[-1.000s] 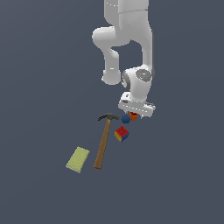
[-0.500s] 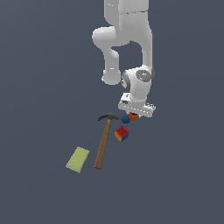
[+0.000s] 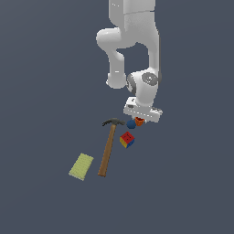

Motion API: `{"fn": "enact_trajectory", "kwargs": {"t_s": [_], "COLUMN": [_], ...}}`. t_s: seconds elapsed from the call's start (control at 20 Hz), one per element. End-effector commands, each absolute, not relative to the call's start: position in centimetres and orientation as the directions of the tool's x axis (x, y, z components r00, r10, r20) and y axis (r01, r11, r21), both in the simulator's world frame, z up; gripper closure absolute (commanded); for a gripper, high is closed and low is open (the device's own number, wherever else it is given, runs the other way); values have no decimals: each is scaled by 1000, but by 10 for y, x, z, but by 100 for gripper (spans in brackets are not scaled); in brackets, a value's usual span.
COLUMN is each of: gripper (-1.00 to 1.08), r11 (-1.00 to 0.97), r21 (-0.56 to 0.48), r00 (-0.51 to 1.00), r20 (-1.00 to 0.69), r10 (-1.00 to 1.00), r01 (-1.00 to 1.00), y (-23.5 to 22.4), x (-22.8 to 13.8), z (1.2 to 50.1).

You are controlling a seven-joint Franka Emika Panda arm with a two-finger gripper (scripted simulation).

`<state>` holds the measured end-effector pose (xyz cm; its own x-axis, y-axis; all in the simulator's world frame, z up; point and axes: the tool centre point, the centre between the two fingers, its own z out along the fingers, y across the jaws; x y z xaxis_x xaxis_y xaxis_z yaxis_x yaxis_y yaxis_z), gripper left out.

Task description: Pick up a designated object from a clutter of objects.

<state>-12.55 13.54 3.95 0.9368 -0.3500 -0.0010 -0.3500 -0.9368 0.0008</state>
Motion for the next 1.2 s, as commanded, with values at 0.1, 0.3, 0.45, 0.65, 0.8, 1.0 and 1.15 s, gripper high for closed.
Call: {"fn": "enact_trajectory", "kwargs": {"t_s": [0.1,0.3,0.45,0.65,0.8,1.0,1.15], "gripper": [108,108,108,108,108,108,108], "r11": [-937,-937,-937,-937,-937,-937,-937], "r21": [0,0,0,-1,-2,-3,-4], "r00": [937,937,937,937,937,937,937], "r20": [0,0,0,-1,-2,-3,-3], "r10": [-350,-350,-350,-349,-349,-349,-349], "r01": [-350,-350,-350,-349,-349,-349,-349], "y": [132,127,122,113,105,93,84], "x": [-123,-120,-117,-112,-108,-101,-96], "z": [48,64,80,107,132,167,193]}}
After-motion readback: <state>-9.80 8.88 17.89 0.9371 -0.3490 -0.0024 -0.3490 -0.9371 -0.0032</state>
